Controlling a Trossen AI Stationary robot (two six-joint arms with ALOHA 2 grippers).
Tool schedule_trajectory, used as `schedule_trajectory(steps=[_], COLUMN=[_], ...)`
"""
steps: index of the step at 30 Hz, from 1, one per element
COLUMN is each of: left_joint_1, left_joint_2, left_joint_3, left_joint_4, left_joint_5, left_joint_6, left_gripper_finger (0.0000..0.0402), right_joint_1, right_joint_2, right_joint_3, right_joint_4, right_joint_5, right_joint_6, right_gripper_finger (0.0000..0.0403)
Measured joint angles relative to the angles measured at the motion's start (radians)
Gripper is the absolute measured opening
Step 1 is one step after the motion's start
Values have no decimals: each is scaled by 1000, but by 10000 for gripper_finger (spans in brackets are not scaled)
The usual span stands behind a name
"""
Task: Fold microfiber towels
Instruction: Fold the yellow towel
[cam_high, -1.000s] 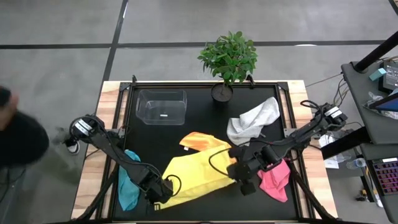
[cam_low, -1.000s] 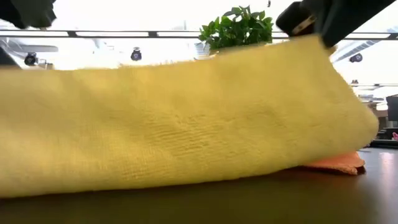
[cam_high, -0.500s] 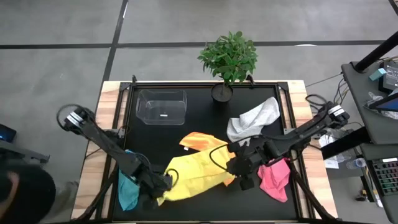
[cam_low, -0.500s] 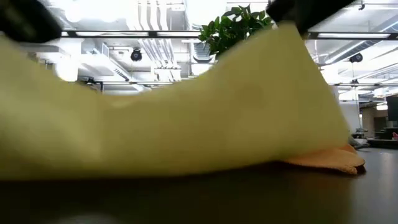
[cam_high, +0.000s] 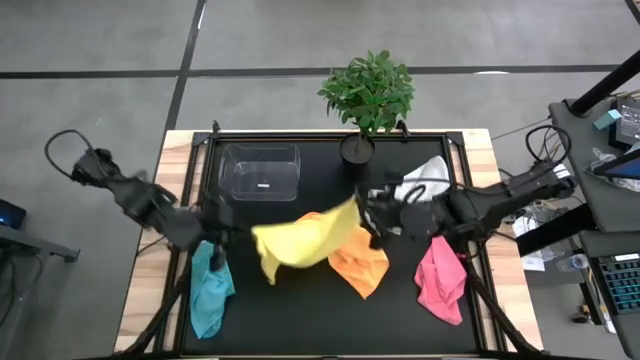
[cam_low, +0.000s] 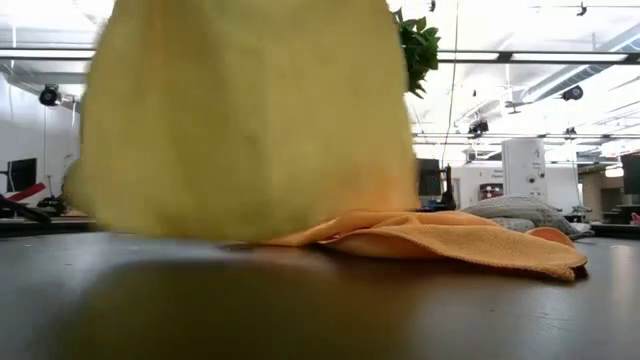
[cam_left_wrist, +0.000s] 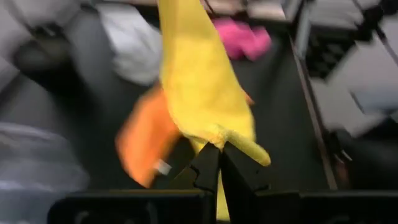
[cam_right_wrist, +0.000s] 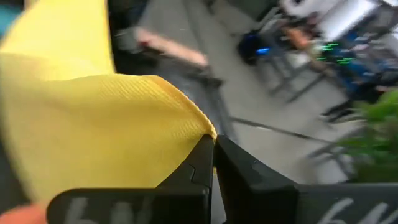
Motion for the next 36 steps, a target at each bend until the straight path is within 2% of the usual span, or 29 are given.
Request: schedule_trajectory(steps=[4,7,16,20,26,31,34,36], left_joint_1=[64,85,84,84,75,52,38,34], left_joint_2=[-114,-178,-213,-154,2,169,269,345], left_joint_3=[23,42,2,-63,-183,-253,-256,-259], left_joint_4=[10,11,-15,-17,98,290,392,495], left_joint_5=[-15,8,189,285,528,676,713,746], left_joint_6=[137,171,39,12,-63,-71,-101,-111], left_gripper_finger=[0,0,0,0,0,0,0,0], right_joint_1=[-65,-85,-63,-45,37,124,165,186], right_joint_2=[-5,-18,-59,-62,-52,-52,-52,-51], right_joint_3=[0,22,58,43,-40,-99,-130,-151], right_joint_4=[144,143,-125,-243,-294,-285,-258,-229], right_joint_5=[2,-32,-215,-392,-693,-781,-830,-906], right_joint_6=[-99,-110,92,213,321,401,447,485], right_gripper_finger=[8,8,8,8,8,8,8,8])
